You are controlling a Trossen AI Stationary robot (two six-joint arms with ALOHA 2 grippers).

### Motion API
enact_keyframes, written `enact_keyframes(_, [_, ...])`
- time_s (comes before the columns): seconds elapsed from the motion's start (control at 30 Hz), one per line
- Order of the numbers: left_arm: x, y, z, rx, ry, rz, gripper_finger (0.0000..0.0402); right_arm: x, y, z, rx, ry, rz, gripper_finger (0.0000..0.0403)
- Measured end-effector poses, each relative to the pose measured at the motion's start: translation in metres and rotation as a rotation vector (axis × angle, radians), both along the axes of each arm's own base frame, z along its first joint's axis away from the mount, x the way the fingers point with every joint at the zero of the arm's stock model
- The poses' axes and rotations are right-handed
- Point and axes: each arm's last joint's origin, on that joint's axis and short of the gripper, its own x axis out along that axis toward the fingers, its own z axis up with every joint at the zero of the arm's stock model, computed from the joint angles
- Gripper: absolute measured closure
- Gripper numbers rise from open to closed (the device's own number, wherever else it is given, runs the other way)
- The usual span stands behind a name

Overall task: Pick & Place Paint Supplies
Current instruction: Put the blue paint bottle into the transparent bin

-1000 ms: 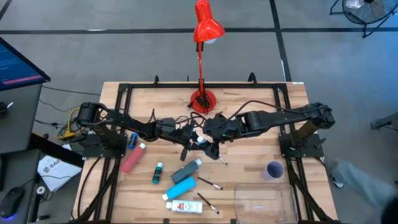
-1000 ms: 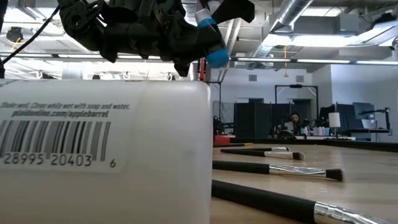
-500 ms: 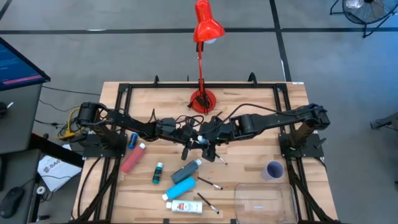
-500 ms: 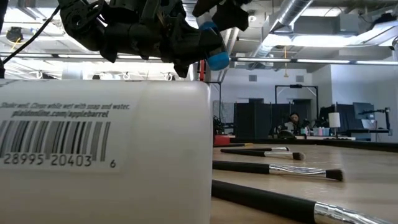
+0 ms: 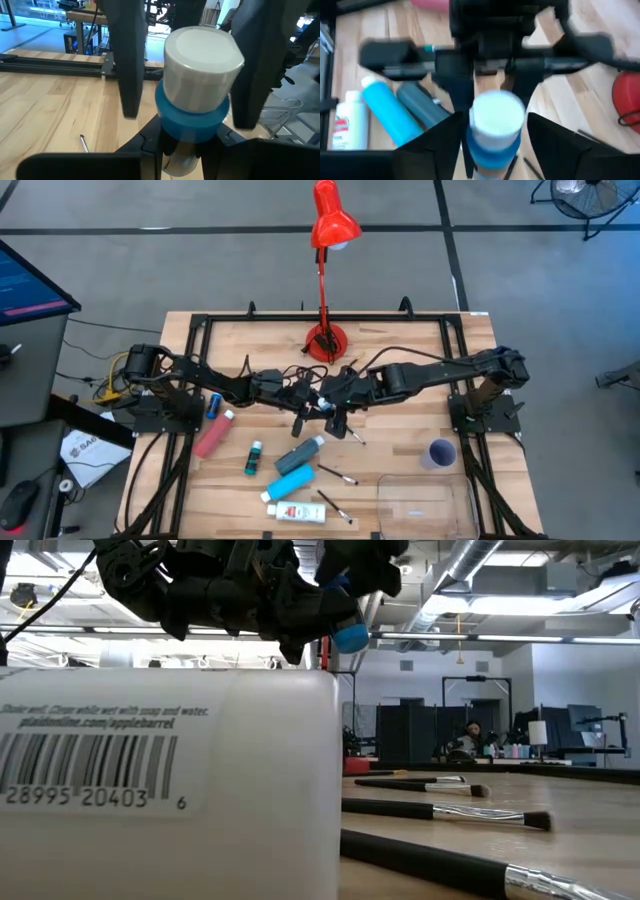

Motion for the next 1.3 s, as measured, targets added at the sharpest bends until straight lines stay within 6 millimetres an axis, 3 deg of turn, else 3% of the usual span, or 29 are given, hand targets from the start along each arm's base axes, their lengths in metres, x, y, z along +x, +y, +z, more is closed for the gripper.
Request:
enact_keyframes(0.3, [0.000,0.000,0.000,0.000,0.004,0.001,0.0346,0.000,-0.004,0.002,-0.008,-0.006,0.002,0.0299])
enact_keyframes(0.53, [0.000,0.000,-0.001,0.002,0.005,0.002,0.0332,-0.002,-0.001,0.003,-0.021,0.000,0.010,0.0300])
enact_keyframes(0.67, [0.000,0.001,0.000,-0.001,0.006,0.005,0.0291,-0.007,0.006,0.006,-0.050,-0.002,-0.009,0.0300])
enact_keyframes(1.03, [-0.001,0.013,-0.004,-0.008,0.046,0.042,0.0114,-0.043,0.031,0.030,-0.123,-0.025,-0.113,0.0300])
enact_keyframes(1.3, [-0.001,0.019,-0.004,-0.026,0.040,0.066,0.0098,-0.078,0.072,0.033,-0.186,-0.032,-0.199,0.0300])
